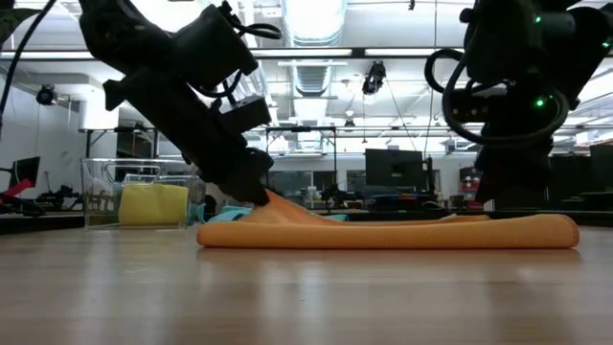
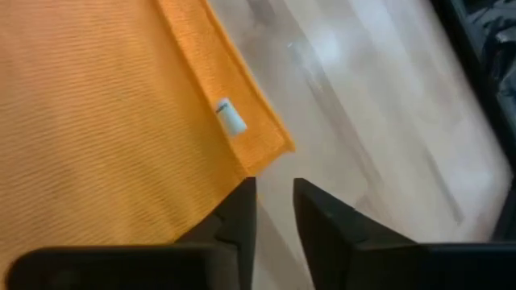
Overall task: Roll microfiber towels into tight, uniform cylinder then place into a basket
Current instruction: Fold the orange microfiber towel
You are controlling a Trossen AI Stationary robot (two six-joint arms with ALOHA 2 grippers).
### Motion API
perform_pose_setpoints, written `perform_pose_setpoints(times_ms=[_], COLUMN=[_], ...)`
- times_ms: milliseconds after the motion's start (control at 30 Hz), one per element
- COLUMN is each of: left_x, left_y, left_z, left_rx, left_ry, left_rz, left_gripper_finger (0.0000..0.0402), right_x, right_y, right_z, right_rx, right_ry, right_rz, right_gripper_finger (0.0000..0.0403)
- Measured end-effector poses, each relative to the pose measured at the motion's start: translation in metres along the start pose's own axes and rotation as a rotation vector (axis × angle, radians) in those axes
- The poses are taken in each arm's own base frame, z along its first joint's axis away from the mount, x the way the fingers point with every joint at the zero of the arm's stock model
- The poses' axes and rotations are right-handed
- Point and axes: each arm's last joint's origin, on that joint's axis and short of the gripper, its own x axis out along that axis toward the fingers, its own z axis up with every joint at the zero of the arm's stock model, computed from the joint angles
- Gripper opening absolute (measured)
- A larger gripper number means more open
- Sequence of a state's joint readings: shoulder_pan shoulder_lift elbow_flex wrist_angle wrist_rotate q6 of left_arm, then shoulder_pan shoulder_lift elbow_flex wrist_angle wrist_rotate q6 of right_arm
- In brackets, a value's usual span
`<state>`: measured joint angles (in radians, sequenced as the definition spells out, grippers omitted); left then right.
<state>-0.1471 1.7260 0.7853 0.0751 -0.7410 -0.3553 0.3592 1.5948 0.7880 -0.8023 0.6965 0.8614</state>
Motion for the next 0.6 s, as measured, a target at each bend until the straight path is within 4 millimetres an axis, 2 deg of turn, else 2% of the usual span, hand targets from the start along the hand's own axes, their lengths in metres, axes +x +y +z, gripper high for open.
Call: perform_pose_setpoints(times_ms=[200, 333, 467, 600], left_x=[0.003, -0.002, -0.012, -0.017], left_y=[0.008, 0.012, 0.02, 0.024], left_z=[0.005, 0.016, 0.027, 0.03], left_rx=[0.034, 0.081, 0.106, 0.091], left_ry=[0.002, -0.03, -0.08, -0.091], left_rz=[0.021, 0.026, 0.075, 0.045], left_gripper_finger=[0.0126, 0.0173, 0.0201, 0.0212], right_x=[-0.001, -0.003, -0.007, -0.014], right_y=[-0.002, -0.004, -0.008, -0.01], right_z=[0.002, 0.003, 0.001, -0.002], right_rx=[-0.051, -0.074, -0.084, -0.079], right_ry=[-0.043, -0.036, -0.041, -0.062], right_rz=[-0.047, -0.062, -0.089, -0.059], right_gripper_finger=[0.0131, 0.0144, 0.0146, 0.0146])
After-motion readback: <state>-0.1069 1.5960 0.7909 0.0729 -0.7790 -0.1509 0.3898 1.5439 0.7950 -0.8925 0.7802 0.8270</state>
